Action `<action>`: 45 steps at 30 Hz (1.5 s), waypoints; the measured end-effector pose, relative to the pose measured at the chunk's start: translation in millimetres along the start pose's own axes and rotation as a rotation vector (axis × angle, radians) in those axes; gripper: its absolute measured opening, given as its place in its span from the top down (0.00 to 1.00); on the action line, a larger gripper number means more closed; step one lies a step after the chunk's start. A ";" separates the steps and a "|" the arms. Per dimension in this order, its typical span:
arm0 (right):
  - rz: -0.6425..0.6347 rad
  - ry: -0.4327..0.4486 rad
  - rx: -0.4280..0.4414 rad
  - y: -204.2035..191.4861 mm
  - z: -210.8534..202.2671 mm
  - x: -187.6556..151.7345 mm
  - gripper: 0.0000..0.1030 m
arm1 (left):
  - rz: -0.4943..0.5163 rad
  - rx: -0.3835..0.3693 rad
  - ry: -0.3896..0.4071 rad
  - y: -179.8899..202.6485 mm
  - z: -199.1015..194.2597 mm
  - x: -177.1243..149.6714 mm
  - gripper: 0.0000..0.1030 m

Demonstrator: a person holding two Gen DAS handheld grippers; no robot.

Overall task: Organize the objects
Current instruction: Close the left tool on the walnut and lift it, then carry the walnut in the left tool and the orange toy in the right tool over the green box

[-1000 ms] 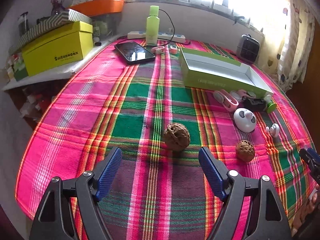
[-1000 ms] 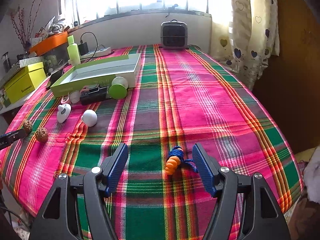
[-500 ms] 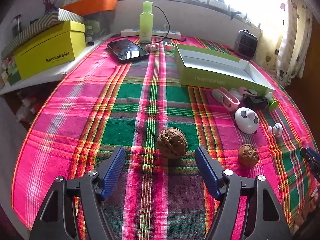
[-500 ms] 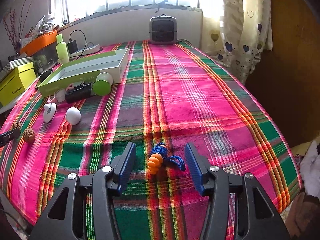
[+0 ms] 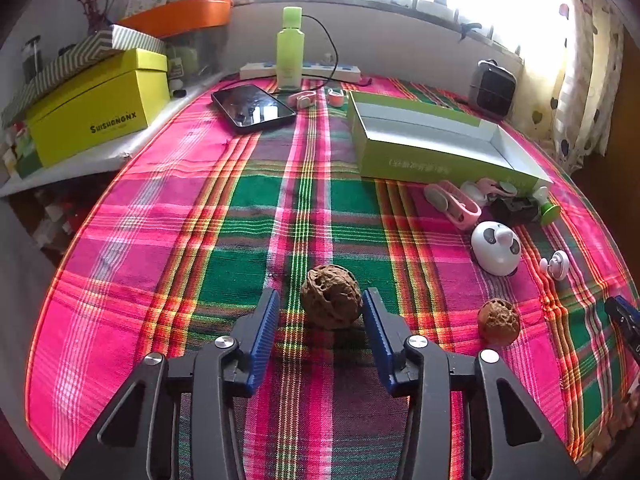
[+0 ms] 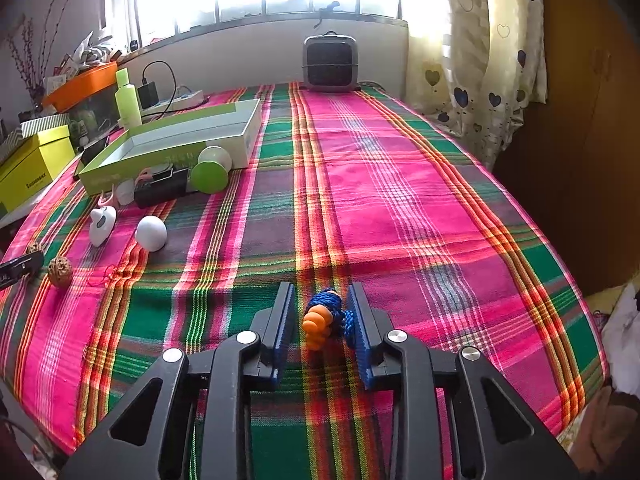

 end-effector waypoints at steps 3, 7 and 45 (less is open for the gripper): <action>-0.004 0.000 0.004 -0.8 0.0 0.9 0.78 | 0.001 -0.005 0.001 1.1 -0.3 0.4 0.71; -0.004 0.009 0.014 -2.9 -1.2 3.1 0.82 | 0.002 -0.003 0.002 1.6 -0.4 0.7 0.71; -0.115 0.111 0.228 -60.5 4.8 70.3 0.82 | -0.009 -0.168 -0.029 31.4 -2.4 18.4 0.65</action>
Point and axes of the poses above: each gripper's, at about its wrist camera, not at the fingertips, and z roughly the way its jaws point, y to its right, x to its top, the point moved 6 cm from there along z, roughly the way its jaws point, and after that the axes turned 12 degrees about -z, right-handed, at the moved point
